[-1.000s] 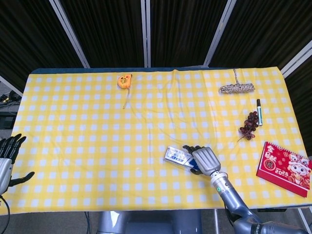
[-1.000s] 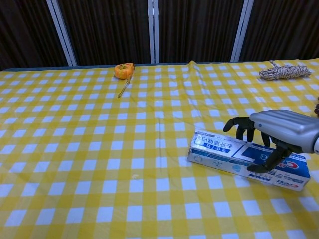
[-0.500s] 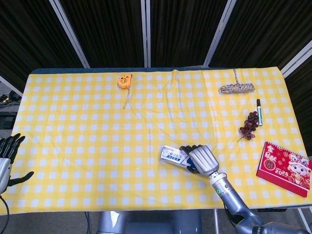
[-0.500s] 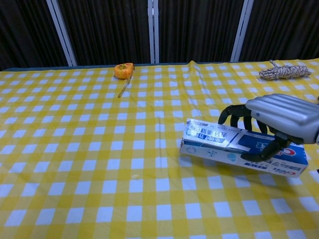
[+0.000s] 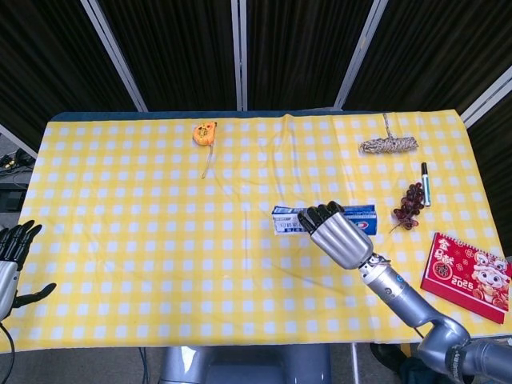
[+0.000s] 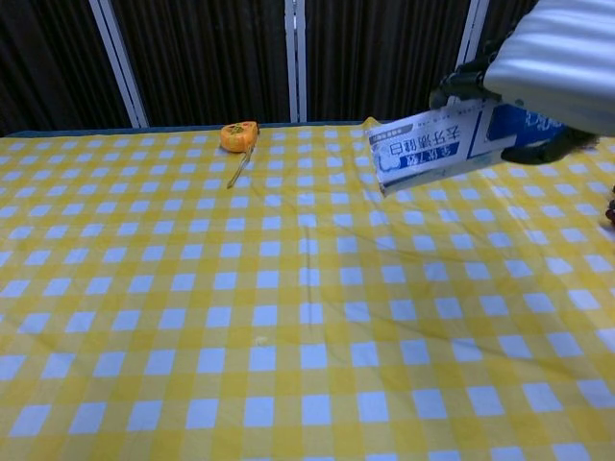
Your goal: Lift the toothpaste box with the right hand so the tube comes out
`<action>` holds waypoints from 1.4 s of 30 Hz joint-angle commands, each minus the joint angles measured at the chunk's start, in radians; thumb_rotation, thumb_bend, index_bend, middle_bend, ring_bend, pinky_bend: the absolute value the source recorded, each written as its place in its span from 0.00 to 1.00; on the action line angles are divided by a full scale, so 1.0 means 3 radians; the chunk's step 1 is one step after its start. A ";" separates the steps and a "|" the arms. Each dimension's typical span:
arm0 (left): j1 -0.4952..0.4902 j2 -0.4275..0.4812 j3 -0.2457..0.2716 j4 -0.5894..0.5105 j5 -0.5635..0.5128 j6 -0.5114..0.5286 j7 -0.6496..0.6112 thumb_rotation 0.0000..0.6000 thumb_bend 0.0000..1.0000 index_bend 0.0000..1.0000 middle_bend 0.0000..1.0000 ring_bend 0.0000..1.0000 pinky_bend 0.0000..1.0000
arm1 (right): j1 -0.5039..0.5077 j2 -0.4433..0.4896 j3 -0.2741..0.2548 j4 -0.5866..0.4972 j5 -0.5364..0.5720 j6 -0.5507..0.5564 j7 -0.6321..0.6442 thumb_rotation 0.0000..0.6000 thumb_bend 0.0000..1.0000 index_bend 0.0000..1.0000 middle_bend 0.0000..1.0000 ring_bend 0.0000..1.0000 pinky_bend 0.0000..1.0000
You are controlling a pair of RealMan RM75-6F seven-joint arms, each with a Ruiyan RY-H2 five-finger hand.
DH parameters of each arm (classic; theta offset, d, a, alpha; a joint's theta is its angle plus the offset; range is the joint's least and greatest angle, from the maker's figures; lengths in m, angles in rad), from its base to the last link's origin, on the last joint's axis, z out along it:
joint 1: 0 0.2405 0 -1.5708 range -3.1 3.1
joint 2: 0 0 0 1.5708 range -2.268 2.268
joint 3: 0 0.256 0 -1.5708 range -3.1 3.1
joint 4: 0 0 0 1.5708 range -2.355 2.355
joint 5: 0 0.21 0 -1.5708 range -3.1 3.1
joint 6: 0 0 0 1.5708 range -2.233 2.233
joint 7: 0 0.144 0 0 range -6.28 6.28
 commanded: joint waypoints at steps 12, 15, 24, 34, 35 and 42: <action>-0.0007 -0.0008 0.0014 -0.0006 0.0010 -0.0020 0.0039 1.00 0.00 0.00 0.00 0.00 0.00 | 0.0457 0.0788 0.0217 -0.0052 -0.0494 -0.0519 -0.0965 1.00 0.42 0.37 0.33 0.31 0.36; -0.0008 -0.0011 0.0013 -0.0007 0.0008 -0.0021 0.0047 1.00 0.00 0.00 0.00 0.00 0.00 | 0.0514 0.0856 0.0195 -0.0037 -0.0545 -0.0651 -0.1052 1.00 0.45 0.37 0.33 0.31 0.34; -0.0014 -0.0014 0.0010 -0.0002 -0.0007 -0.0035 0.0048 1.00 0.00 0.00 0.00 0.00 0.00 | 0.0457 0.0821 0.0201 0.0061 -0.0561 -0.0495 -0.1185 1.00 0.47 0.38 0.34 0.31 0.34; -0.0011 -0.0010 0.0016 -0.0010 0.0007 -0.0028 0.0050 1.00 0.00 0.00 0.00 0.00 0.00 | 0.0088 0.0527 0.0148 0.0117 0.0063 -0.0044 -0.0291 1.00 0.47 0.38 0.35 0.31 0.34; -0.0012 -0.0012 0.0017 -0.0010 0.0007 -0.0028 0.0053 1.00 0.00 0.00 0.00 0.00 0.00 | 0.0067 0.0496 0.0116 0.0122 0.0100 -0.0043 -0.0184 1.00 0.47 0.39 0.35 0.31 0.34; -0.0018 -0.0028 0.0019 -0.0014 -0.0005 -0.0047 0.0094 1.00 0.00 0.00 0.00 0.00 0.00 | -0.0029 0.0283 -0.0138 0.0045 0.0296 -0.0152 0.0536 1.00 0.47 0.39 0.36 0.31 0.34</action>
